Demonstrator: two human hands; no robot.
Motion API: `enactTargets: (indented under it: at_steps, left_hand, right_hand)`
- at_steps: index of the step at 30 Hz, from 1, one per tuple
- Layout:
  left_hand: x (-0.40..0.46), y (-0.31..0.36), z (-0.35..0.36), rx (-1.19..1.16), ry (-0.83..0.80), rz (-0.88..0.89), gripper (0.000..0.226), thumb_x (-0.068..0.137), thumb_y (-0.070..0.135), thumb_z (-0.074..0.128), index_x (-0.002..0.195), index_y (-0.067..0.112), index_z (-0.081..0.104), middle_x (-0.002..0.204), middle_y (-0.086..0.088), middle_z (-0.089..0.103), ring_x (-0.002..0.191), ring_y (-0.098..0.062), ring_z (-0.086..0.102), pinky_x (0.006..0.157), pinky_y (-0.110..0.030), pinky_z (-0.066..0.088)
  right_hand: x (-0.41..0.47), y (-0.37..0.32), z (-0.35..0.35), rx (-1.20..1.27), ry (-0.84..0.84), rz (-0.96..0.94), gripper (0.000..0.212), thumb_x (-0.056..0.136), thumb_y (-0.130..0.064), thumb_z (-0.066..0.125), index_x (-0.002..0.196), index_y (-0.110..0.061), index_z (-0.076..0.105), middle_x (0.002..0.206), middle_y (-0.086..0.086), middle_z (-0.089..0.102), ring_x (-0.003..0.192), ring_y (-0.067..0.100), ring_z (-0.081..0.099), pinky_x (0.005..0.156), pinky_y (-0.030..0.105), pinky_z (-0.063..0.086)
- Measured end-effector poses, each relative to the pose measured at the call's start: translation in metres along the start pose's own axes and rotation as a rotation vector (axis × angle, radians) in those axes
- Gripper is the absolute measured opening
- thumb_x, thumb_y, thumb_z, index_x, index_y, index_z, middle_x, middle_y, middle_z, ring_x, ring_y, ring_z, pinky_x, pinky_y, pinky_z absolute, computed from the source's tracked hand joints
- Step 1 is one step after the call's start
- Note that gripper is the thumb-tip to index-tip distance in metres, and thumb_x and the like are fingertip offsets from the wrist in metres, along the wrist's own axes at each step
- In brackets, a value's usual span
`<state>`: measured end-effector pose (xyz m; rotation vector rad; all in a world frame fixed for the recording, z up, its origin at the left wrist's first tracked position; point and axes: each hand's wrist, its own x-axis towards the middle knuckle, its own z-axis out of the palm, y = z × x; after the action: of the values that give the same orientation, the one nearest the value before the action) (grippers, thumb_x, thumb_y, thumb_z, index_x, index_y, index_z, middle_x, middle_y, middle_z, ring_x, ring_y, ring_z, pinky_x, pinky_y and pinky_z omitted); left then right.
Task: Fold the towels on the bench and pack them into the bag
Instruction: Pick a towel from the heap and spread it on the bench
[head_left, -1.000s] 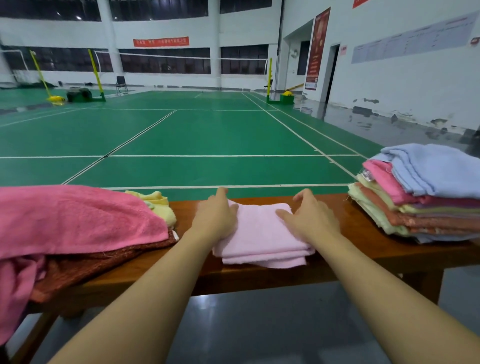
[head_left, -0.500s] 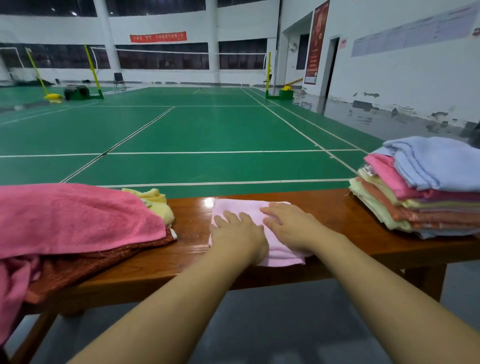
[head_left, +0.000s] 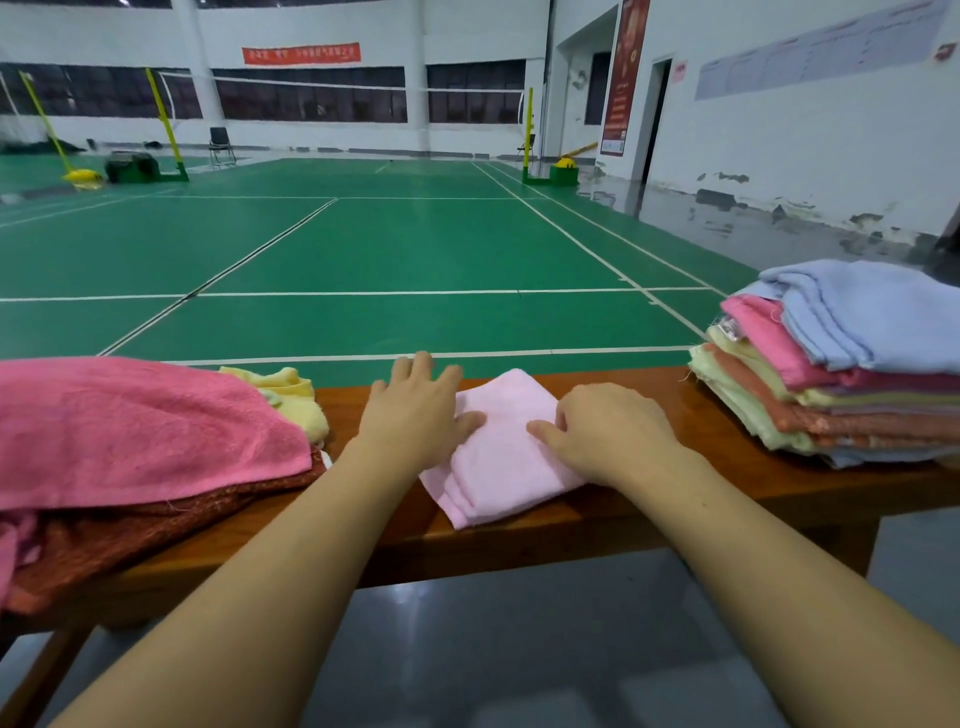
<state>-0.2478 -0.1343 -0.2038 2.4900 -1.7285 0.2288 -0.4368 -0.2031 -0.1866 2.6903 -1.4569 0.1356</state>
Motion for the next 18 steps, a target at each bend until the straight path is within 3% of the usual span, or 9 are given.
enactTargets:
  at_steps: [3, 5, 8, 12, 16, 18]
  left_hand:
    - [-0.007, 0.011, -0.010, -0.090, -0.050, -0.213, 0.072, 0.097, 0.067, 0.041, 0.144, 0.011, 0.038, 0.146, -0.019, 0.037, 0.133, -0.038, 0.038, 0.103, -0.050, 0.041]
    - [-0.008, 0.018, -0.014, -0.110, -0.172, -0.242, 0.079, 0.096, 0.066, 0.044, 0.150, 0.010, 0.033, 0.149, -0.020, 0.039, 0.133, -0.038, 0.043, 0.105, -0.046, 0.040]
    - [-0.007, 0.024, -0.010, -0.115, -0.274, -0.196, 0.077, 0.097, 0.059, 0.048, 0.153, 0.009, 0.031, 0.150, -0.019, 0.040, 0.132, -0.034, 0.046, 0.104, -0.043, 0.042]
    - [-0.002, 0.021, 0.002, -0.165, -0.223, -0.099, 0.055, 0.101, 0.047, 0.048, 0.139, 0.007, 0.046, 0.141, -0.023, 0.045, 0.128, -0.038, 0.045, 0.103, -0.045, 0.041]
    - [-0.010, 0.016, -0.003, -0.208, -0.073, -0.247, 0.066, 0.100, 0.056, 0.044, 0.143, 0.005, 0.040, 0.142, -0.022, 0.042, 0.129, -0.041, 0.045, 0.105, -0.046, 0.040]
    - [-0.014, 0.013, -0.007, -0.139, -0.070, -0.313, 0.071, 0.099, 0.063, 0.039, 0.139, 0.005, 0.047, 0.140, -0.021, 0.049, 0.126, -0.039, 0.050, 0.100, -0.044, 0.044]
  right_hand:
    - [-0.001, 0.003, 0.011, 0.224, -0.006, -0.131, 0.044, 0.100, -0.055, 0.045, 0.137, -0.032, 0.055, 0.140, 0.001, 0.046, 0.127, 0.024, 0.045, 0.102, 0.040, 0.042]
    - [-0.001, 0.004, 0.019, 0.231, -0.100, -0.200, 0.048, 0.102, -0.054, 0.040, 0.146, -0.035, 0.047, 0.151, -0.002, 0.040, 0.133, 0.023, 0.039, 0.111, 0.042, 0.037]
    - [-0.001, 0.001, 0.021, 0.157, -0.122, -0.154, 0.051, 0.103, -0.056, 0.034, 0.148, -0.035, 0.046, 0.145, 0.000, 0.044, 0.126, 0.025, 0.039, 0.109, 0.045, 0.038]
    - [-0.003, -0.010, 0.013, 0.102, -0.153, -0.070, 0.050, 0.102, -0.057, 0.032, 0.140, -0.032, 0.053, 0.139, 0.011, 0.042, 0.123, 0.033, 0.040, 0.105, 0.048, 0.040]
    - [0.000, -0.004, 0.009, 0.251, -0.097, 0.182, 0.053, 0.103, -0.055, 0.032, 0.145, -0.024, 0.045, 0.143, 0.016, 0.041, 0.125, 0.038, 0.045, 0.102, 0.049, 0.042]
    - [0.001, 0.003, 0.010, 0.264, -0.104, 0.267, 0.055, 0.101, -0.056, 0.038, 0.144, -0.022, 0.041, 0.142, 0.015, 0.047, 0.124, 0.038, 0.050, 0.097, 0.047, 0.045]
